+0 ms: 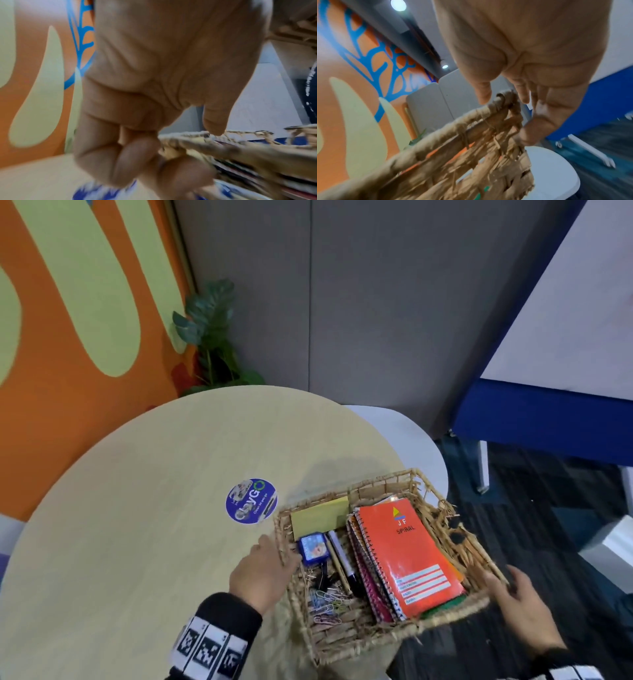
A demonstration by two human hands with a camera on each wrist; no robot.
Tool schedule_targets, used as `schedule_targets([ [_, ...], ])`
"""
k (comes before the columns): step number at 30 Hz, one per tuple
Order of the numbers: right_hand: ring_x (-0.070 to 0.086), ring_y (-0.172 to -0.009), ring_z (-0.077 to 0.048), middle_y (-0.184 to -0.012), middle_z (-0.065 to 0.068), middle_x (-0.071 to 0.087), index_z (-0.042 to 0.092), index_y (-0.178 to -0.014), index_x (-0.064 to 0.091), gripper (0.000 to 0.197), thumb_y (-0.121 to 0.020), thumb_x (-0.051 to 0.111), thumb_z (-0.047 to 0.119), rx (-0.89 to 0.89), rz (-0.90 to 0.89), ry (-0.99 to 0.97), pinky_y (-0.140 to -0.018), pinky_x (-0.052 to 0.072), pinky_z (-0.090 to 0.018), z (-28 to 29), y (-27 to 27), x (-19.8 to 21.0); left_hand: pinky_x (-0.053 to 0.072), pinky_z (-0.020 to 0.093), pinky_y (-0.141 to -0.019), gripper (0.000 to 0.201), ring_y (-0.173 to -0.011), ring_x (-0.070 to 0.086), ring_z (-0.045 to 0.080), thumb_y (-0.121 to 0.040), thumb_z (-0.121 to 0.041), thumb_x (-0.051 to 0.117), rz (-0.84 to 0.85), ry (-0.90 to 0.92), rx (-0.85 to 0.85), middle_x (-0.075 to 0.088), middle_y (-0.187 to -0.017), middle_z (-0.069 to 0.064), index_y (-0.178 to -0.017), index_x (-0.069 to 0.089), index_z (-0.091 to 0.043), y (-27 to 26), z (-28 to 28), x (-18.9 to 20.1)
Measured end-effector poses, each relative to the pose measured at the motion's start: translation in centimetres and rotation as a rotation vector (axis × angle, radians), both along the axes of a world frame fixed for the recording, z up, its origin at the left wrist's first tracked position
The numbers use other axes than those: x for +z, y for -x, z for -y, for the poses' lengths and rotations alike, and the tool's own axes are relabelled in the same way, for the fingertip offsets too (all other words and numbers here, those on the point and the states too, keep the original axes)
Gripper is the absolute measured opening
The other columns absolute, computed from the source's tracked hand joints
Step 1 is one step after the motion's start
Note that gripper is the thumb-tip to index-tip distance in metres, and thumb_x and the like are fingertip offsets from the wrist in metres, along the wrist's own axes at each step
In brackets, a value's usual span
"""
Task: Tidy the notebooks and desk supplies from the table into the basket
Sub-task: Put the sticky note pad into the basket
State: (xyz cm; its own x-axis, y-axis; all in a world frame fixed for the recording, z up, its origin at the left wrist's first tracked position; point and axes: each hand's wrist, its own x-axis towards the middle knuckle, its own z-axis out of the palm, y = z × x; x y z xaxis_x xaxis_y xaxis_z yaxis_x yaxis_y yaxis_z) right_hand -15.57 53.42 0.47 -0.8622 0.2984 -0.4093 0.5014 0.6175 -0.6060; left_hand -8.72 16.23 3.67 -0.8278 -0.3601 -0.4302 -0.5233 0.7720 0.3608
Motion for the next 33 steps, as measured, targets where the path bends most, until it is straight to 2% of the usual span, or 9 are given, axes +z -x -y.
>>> schedule_targets([
  [2,0.062,-0.067,-0.033,-0.091,-0.022,0.065,0.008,-0.123,0.05,0.044,-0.089,0.059,0.033,-0.088,0.062,0.201,-0.065,0.056,-0.039,0.1,0.8,-0.8,0.045,0.027,-0.078,0.063,-0.09,0.057,0.019,-0.098,-0.057,0.042,0.067,-0.154,-0.033,0.063,-0.114,0.005,-0.139,0.034,-0.01,-2.4,-1.3,-0.5],
  [6,0.053,-0.063,-0.026,-0.077,-0.022,0.059,-0.002,-0.111,0.056,0.026,-0.092,0.056,0.016,-0.153,0.065,0.399,-0.045,0.051,-0.025,-0.2,1.4,-2.2,0.051,0.029,-0.093,0.038,-0.102,0.061,0.017,-0.096,-0.045,0.053,0.005,-0.325,0.048,0.064,-0.115,-0.001,-0.122,0.04,-0.02,-4.6,-3.7,-2.4],
  [9,0.064,-0.073,-0.031,-0.091,-0.022,0.066,0.005,-0.115,0.057,0.022,-0.094,0.049,0.008,-0.143,0.047,0.449,-0.049,0.06,-0.031,-0.2,1.4,-2.3,0.052,0.028,-0.079,0.024,-0.091,0.063,0.017,-0.099,-0.028,0.048,-0.069,-0.326,0.107,0.063,-0.097,-0.004,-0.118,0.036,-0.021,-4.9,-3.9,-2.5],
  [11,0.066,-0.077,-0.034,-0.095,-0.024,0.067,0.007,-0.109,0.06,0.02,-0.094,0.047,0.004,-0.098,0.027,0.451,-0.053,0.061,-0.032,0.1,1.5,-1.9,0.048,0.014,-0.064,0.03,-0.079,0.061,0.007,-0.1,-0.023,0.044,-0.129,-0.332,0.079,0.061,-0.088,-0.01,-0.127,0.033,-0.019,-4.9,-3.3,-2.0],
  [14,0.067,-0.08,-0.035,-0.095,-0.025,0.069,0.013,-0.097,0.066,0.025,-0.09,0.045,0.0,-0.001,-0.014,0.476,-0.064,0.061,-0.04,1.3,1.9,-0.5,0.041,0.014,-0.05,0.036,-0.062,0.052,-0.001,-0.101,-0.02,0.044,-0.196,-0.228,0.038,0.054,-0.074,-0.014,-0.135,0.034,-0.013,-4.8,-1.9,-0.7],
  [20,0.068,-0.07,-0.02,-0.082,-0.012,0.072,0.012,-0.091,0.068,0.018,-0.09,0.051,0.006,0.165,-0.166,0.544,-0.065,0.061,-0.039,6.6,4.5,3.2,0.044,0.015,-0.048,0.035,-0.051,0.05,0.004,-0.1,-0.013,0.048,-0.331,-0.165,0.147,0.048,-0.054,-0.005,-0.135,0.04,-0.013,-5.8,1.8,3.0],
  [23,0.065,-0.076,-0.027,-0.086,-0.019,0.067,0.004,-0.097,0.061,0.01,-0.09,0.054,0.004,0.287,-0.14,0.655,-0.07,0.061,-0.039,10.9,6.6,5.2,0.038,0.011,-0.051,0.035,-0.058,0.057,0.002,-0.1,-0.01,0.047,-0.41,-0.137,0.242,0.057,-0.059,-0.005,-0.134,0.04,-0.013,-6.6,4.3,4.2],
  [27,0.063,-0.081,-0.025,-0.094,-0.016,0.065,0.008,-0.101,0.053,0.027,-0.079,0.068,-0.001,0.501,-0.14,0.674,-0.066,0.061,-0.029,18.5,9.2,6.1,0.034,0.011,-0.05,0.03,-0.06,0.053,-0.003,-0.1,-0.008,0.046,-0.504,-0.09,0.403,0.056,-0.067,-0.012,-0.129,0.04,-0.012,-7.9,7.7,5.0],
  [33,0.064,-0.083,-0.025,-0.099,-0.015,0.064,0.008,-0.103,0.049,0.035,-0.077,0.071,-0.001,0.68,-0.063,0.704,-0.072,0.059,-0.036,32.1,12.7,6.3,0.035,0.018,-0.049,0.018,-0.059,0.054,0.021,-0.098,-0.005,0.047,-0.602,-0.027,0.722,0.06,-0.069,0.004,-0.115,0.041,-0.01,-9.6,13.7,4.2],
])
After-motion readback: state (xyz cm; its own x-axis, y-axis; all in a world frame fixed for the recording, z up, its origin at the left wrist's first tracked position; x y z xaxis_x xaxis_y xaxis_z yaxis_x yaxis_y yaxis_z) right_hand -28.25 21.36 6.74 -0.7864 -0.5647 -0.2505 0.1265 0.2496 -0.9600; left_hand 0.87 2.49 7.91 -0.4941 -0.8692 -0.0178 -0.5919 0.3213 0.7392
